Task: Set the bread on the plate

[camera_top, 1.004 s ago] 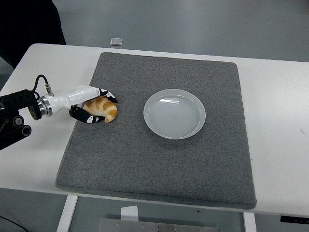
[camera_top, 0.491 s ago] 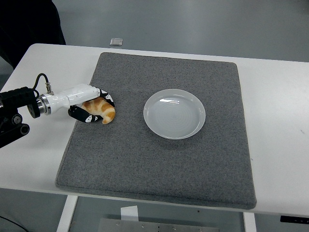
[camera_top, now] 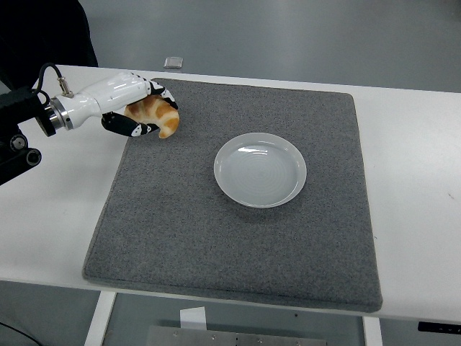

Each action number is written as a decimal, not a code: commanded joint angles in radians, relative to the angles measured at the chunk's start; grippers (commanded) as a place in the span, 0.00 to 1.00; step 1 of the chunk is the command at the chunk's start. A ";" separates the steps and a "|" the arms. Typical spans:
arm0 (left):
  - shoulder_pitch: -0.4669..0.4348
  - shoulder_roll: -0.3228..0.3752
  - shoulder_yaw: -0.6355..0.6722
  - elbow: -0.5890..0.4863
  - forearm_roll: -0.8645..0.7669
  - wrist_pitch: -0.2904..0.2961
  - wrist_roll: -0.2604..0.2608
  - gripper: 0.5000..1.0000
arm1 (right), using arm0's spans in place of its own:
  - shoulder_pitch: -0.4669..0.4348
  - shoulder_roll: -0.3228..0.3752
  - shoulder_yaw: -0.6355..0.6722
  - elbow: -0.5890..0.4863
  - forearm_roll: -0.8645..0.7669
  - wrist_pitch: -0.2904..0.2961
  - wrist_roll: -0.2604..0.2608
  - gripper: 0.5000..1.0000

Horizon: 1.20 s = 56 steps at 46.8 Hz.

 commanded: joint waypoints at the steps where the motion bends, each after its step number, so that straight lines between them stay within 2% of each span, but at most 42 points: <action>1: -0.048 0.000 0.001 0.000 -0.002 -0.033 0.000 0.00 | 0.001 0.000 0.000 0.000 0.000 0.000 0.000 0.90; 7: -0.121 0.000 -0.002 0.000 -0.008 -0.131 0.002 0.00 | 0.001 0.000 0.000 0.000 0.000 0.000 0.000 0.90; 17: -0.224 -0.008 0.000 0.000 -0.036 -0.179 0.002 0.00 | 0.001 0.000 0.000 0.000 0.000 0.000 0.000 0.90; 27: -0.328 -0.017 0.001 -0.003 -0.066 -0.260 0.002 0.00 | 0.001 0.000 0.000 0.000 0.000 0.000 0.000 0.90; 32: -0.358 -0.025 0.009 -0.014 -0.066 -0.274 0.002 0.00 | 0.001 0.000 0.000 0.000 0.000 0.000 0.000 0.90; 48: -0.390 -0.196 0.017 -0.013 -0.050 -0.294 0.006 0.00 | 0.001 0.000 0.000 0.000 0.000 0.000 0.000 0.90; 56: -0.390 -0.238 0.040 -0.002 -0.043 -0.292 0.011 0.00 | 0.001 0.000 0.000 0.000 0.000 0.000 0.000 0.90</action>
